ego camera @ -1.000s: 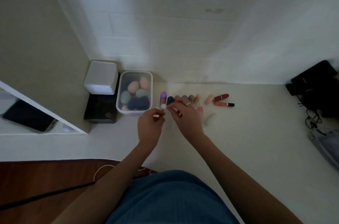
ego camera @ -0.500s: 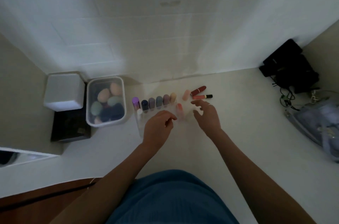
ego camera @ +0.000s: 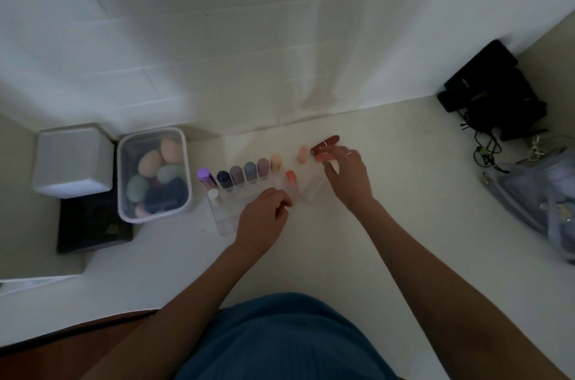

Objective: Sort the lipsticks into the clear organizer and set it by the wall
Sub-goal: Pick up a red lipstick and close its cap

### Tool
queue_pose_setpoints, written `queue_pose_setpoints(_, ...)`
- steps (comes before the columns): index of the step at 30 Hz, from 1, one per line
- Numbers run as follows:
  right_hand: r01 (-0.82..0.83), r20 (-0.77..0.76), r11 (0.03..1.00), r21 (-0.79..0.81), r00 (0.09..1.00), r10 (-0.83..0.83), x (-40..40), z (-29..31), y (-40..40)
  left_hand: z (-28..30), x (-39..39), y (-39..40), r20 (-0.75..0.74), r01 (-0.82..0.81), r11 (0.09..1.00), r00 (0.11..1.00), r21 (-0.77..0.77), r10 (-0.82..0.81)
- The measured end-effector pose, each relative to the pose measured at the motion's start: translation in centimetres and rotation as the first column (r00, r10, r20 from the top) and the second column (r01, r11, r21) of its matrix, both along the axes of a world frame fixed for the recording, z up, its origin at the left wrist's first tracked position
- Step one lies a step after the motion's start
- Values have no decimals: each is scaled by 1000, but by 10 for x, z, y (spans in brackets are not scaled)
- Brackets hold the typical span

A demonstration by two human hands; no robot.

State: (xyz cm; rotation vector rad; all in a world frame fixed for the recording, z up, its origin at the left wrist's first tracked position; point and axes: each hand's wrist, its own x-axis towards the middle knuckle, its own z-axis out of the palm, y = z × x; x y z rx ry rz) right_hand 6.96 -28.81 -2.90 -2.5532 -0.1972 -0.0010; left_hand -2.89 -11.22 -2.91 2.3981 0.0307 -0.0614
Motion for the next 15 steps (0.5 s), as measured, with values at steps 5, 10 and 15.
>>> queue_pose_setpoints(5, 17, -24, 996, -93, 1000, -19, 24, -4, 6, -1, 3, 1, -31, -28, 999, 999, -29, 27)
queue_pose_setpoints(10, -34, -185, 985, -169, 983, 2, 41, -16, -7, 0, 5, 2, -52, -30, 997, 998, -70, 26)
queue_pose_setpoints(15, -47, -193, 994, -99, 981, 27, 36, -20, -9, -2, 5, 2, -47, -27, 998, 999, -59, 24)
